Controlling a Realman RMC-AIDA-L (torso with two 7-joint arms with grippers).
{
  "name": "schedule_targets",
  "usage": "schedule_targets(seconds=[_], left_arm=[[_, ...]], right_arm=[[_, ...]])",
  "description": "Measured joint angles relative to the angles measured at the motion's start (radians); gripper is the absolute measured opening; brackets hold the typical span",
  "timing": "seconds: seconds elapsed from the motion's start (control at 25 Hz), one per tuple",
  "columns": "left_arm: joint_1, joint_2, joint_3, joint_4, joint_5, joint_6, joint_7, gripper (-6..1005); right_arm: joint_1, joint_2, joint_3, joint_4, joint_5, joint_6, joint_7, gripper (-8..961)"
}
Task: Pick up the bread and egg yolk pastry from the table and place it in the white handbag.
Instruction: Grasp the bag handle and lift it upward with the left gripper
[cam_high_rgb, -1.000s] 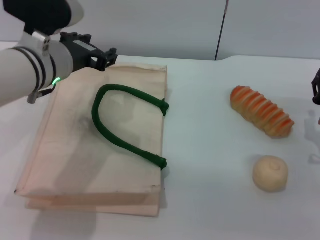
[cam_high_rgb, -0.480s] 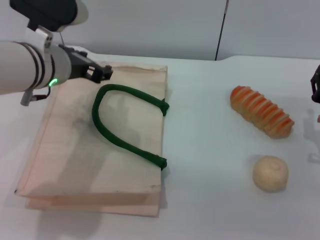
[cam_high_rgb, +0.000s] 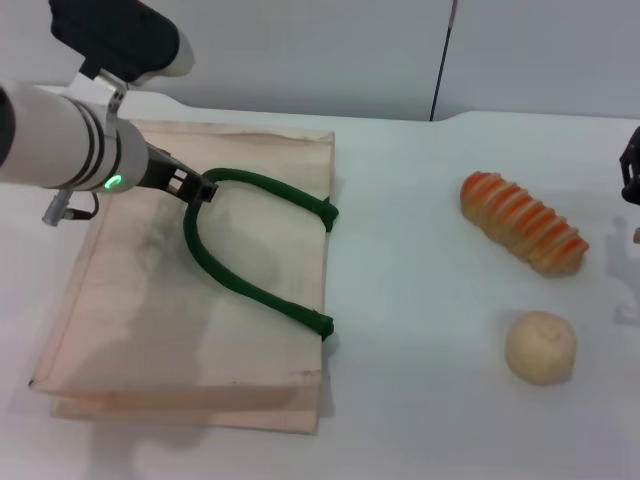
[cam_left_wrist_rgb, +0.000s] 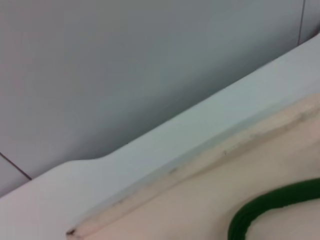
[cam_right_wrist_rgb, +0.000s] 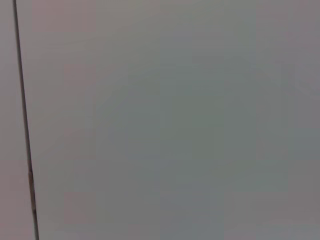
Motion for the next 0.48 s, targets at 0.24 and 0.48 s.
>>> schedule_targets(seconds=[0.24, 0.48], left_arm=[[-0.032, 0.0, 0.0, -0.055, -0.001, 0.014, 0.0, 670], [-0.049, -0.003, 0.004, -0.093, -0.005, 0.037, 0.009, 669]], right_arm=[[0.002, 0.0, -0.002, 0.0, 0.0, -0.002, 0.0, 546], [0.008, 0.0, -0.007, 0.0, 0.0, -0.002, 0.0, 547]])
